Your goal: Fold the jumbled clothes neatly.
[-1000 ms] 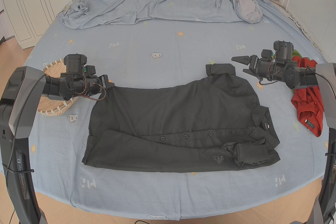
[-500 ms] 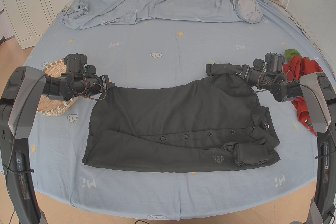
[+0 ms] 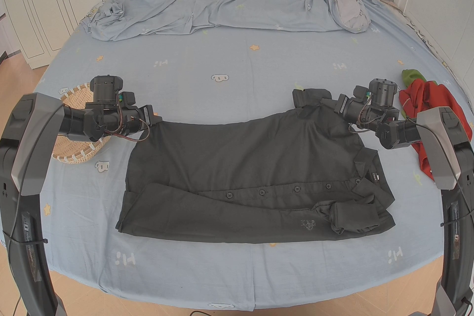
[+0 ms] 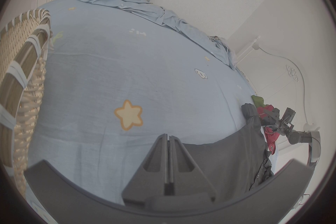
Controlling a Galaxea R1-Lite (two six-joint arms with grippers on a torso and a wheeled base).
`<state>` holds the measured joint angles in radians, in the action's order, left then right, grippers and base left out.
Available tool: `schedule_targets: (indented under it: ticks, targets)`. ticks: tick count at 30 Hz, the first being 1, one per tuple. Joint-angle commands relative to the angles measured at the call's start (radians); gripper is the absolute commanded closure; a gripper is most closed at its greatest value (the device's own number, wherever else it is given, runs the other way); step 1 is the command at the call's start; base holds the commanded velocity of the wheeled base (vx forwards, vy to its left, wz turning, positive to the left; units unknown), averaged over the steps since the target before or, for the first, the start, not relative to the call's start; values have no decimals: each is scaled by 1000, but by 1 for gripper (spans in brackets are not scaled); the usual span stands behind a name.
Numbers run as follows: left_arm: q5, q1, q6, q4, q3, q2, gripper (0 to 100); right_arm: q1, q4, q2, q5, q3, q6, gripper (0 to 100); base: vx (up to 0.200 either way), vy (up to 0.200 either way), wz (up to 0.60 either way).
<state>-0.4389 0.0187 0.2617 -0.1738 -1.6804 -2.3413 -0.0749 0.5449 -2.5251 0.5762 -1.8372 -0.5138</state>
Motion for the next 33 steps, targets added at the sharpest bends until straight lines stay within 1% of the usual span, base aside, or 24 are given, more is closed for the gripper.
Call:
schedule_targets:
  ticks: [1,5,10,15,23,26,28,30,33]
  targets:
    - [0,-3,1,-3,-1,2,100,-8,38,-3,-19,6,-20,100,0,0,0]
    - [0,-5,1,-3,1,14,100,-11,84,3,-30,18,-38,100,0,0,0]
    - [-1,-5,1,-3,8,30,100,-13,110,81,-10,105,-83,100,0,0,0]
    - [-3,-5,-2,-4,36,54,100,-22,107,141,13,158,-83,100,0,0,0]
    - [-46,-5,1,-4,105,105,100,-22,102,233,17,289,-74,100,0,0,0]
    - [-49,-11,-1,-4,123,117,100,-22,106,250,24,335,-68,100,0,0,0]
    - [-50,-16,-1,-4,131,126,100,-22,106,266,56,357,-71,100,0,0,0]
    - [-64,-20,-1,-7,159,138,100,-17,109,293,116,403,-75,100,0,0,0]
    - [-121,-31,5,-19,206,155,100,-13,112,327,159,451,-75,100,0,0,0]
